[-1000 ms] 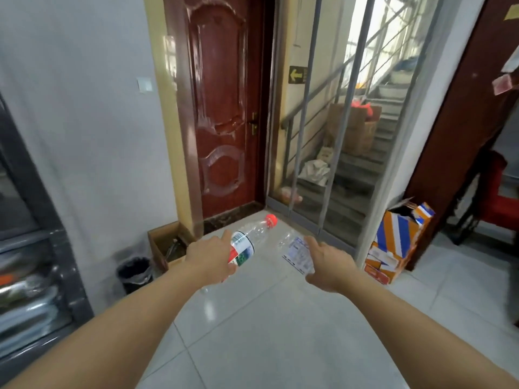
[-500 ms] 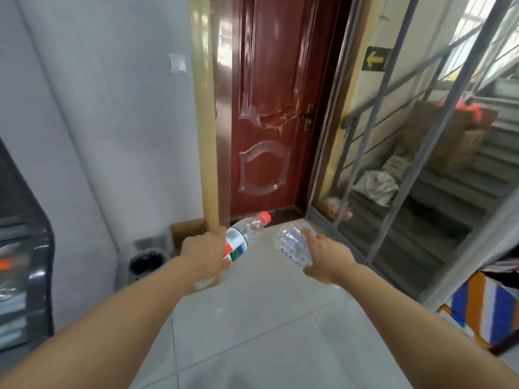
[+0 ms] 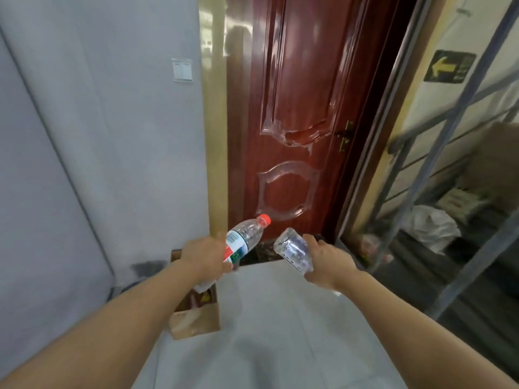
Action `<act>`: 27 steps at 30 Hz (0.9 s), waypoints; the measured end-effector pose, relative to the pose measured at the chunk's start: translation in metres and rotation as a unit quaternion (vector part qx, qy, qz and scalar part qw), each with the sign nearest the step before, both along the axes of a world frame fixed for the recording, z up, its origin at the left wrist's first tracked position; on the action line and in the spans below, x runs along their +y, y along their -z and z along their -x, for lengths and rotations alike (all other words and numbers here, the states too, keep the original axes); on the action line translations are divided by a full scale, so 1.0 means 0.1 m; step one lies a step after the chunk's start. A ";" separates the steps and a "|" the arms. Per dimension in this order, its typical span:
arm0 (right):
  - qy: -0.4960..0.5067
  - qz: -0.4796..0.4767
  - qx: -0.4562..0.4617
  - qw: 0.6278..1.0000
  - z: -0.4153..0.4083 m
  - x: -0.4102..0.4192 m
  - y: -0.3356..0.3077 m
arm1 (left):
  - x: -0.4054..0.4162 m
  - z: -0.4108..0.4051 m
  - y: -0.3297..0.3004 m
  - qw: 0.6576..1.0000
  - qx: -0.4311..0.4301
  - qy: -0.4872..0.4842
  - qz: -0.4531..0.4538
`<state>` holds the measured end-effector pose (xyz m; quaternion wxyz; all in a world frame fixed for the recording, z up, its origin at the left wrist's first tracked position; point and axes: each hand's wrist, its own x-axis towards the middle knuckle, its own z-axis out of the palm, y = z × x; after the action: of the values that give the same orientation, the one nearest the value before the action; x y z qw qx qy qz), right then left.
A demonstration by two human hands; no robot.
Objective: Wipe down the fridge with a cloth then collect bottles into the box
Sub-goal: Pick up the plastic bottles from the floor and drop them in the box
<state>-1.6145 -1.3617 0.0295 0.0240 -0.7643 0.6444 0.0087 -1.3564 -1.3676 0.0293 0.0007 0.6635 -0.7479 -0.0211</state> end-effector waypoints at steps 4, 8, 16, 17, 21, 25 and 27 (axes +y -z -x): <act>-0.062 -0.003 0.009 0.998 -0.02 -0.95 0.11 | -0.62 0.04 0.08 0.998 -0.023 -0.060 0.001; -0.140 -0.029 0.003 0.990 -0.12 -1.92 0.17 | -1.13 0.01 0.21 0.987 -0.019 -0.157 -0.019; -0.280 -0.084 0.021 0.956 -0.59 -3.22 0.38 | -1.64 -0.16 0.56 0.946 0.021 -0.319 -0.059; -0.296 -0.090 0.023 0.951 -0.69 -3.34 0.43 | -1.69 -0.21 0.60 0.940 0.025 -0.335 -0.067; -0.357 -0.106 0.028 0.928 -1.15 -3.80 0.60 | -1.98 -0.45 0.76 0.918 0.042 -0.387 -0.072; -0.394 -0.118 0.049 0.910 -1.64 -4.25 0.81 | -2.39 -0.78 1.02 0.892 0.080 -0.435 -0.092; -0.410 -0.116 0.067 0.902 -1.87 -4.50 0.90 | -2.61 -0.92 1.16 0.883 0.097 -0.446 -0.105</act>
<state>-1.4275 -1.8113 -0.0608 0.0631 -0.9504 0.2686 0.1436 -1.2647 -1.6286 -0.0869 0.0128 0.9178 -0.3625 -0.1615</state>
